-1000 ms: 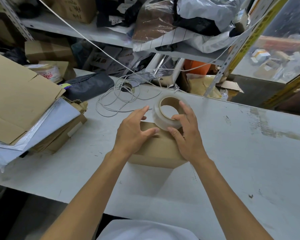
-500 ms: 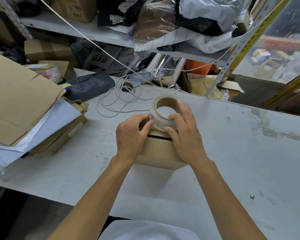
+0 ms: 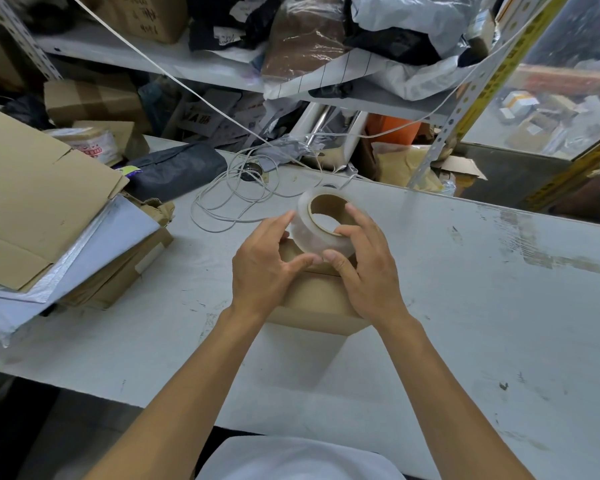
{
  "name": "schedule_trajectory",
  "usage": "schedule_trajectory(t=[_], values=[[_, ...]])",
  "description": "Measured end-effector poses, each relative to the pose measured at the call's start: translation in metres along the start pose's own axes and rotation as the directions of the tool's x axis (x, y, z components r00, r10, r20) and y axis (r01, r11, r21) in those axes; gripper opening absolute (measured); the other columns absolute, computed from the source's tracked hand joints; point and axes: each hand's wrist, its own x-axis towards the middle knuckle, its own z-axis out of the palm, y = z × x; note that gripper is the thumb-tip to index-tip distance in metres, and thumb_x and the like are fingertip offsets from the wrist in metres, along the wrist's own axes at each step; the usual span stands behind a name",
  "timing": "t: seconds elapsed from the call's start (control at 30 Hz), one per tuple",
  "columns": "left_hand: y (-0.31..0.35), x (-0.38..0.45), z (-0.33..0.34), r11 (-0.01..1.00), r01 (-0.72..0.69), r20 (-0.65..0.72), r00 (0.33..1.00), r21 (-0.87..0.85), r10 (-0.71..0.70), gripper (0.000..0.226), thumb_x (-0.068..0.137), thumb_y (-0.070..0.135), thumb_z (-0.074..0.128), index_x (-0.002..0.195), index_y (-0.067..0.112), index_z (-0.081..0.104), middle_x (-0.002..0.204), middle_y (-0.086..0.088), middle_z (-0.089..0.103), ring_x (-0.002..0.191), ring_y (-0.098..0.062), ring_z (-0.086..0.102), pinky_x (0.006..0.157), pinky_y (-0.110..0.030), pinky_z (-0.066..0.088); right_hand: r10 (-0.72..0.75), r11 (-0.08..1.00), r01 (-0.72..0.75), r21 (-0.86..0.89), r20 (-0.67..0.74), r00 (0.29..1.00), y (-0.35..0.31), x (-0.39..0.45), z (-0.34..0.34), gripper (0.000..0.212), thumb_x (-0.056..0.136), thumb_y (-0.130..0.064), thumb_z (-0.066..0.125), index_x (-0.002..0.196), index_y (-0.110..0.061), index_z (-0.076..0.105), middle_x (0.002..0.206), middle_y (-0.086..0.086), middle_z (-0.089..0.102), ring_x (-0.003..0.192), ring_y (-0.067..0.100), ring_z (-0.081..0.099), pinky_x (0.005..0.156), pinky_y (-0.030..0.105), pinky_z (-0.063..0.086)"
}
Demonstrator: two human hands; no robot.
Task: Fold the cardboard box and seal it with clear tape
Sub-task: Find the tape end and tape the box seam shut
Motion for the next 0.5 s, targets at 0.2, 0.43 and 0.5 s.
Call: schedule_trajectory(t=[0.2, 0.43, 0.5], values=[[-0.0062, -0.0006, -0.0022, 0.996, 0.065, 0.037, 0.997, -0.069, -0.062, 0.078, 0.082, 0.064, 0.058, 0.144, 0.018, 0.05, 0.119, -0.004, 0.069, 0.105, -0.018, 0.064, 0.089, -0.04, 0.054, 0.053, 0.992, -0.051, 0.115, -0.015, 0.998, 0.0018, -0.0019, -0.0039, 0.063, 0.077, -0.046, 0.076, 0.133, -0.03, 0.051, 0.157, -0.008, 0.027, 0.141, 0.01, 0.033, 0.104, 0.043, 0.047], [-0.0021, 0.003, -0.0024, 0.997, 0.083, 0.128, 0.988, -0.008, -0.081, 0.113, 0.061, 0.075, 0.07, 0.151, 0.014, 0.037, 0.133, -0.004, 0.059, 0.12, -0.02, 0.053, 0.096, -0.036, 0.047, -0.02, 0.994, 0.03, 0.107, -0.092, 0.996, 0.0029, -0.0049, 0.0005, 0.056, 0.079, -0.046, 0.073, 0.129, -0.026, 0.057, 0.146, -0.004, 0.042, 0.129, 0.015, 0.043, 0.09, 0.042, 0.055], [-0.003, 0.0027, -0.0021, 0.995, 0.092, 0.105, 0.991, -0.038, -0.088, 0.112, 0.06, 0.071, 0.077, 0.15, 0.016, 0.038, 0.136, 0.0, 0.057, 0.121, -0.017, 0.052, 0.098, -0.036, 0.048, -0.028, 0.991, 0.042, 0.128, -0.103, 0.994, 0.0034, -0.0058, 0.0001, 0.055, 0.078, -0.038, 0.08, 0.126, -0.022, 0.059, 0.146, -0.001, 0.041, 0.128, 0.015, 0.046, 0.088, 0.038, 0.057]])
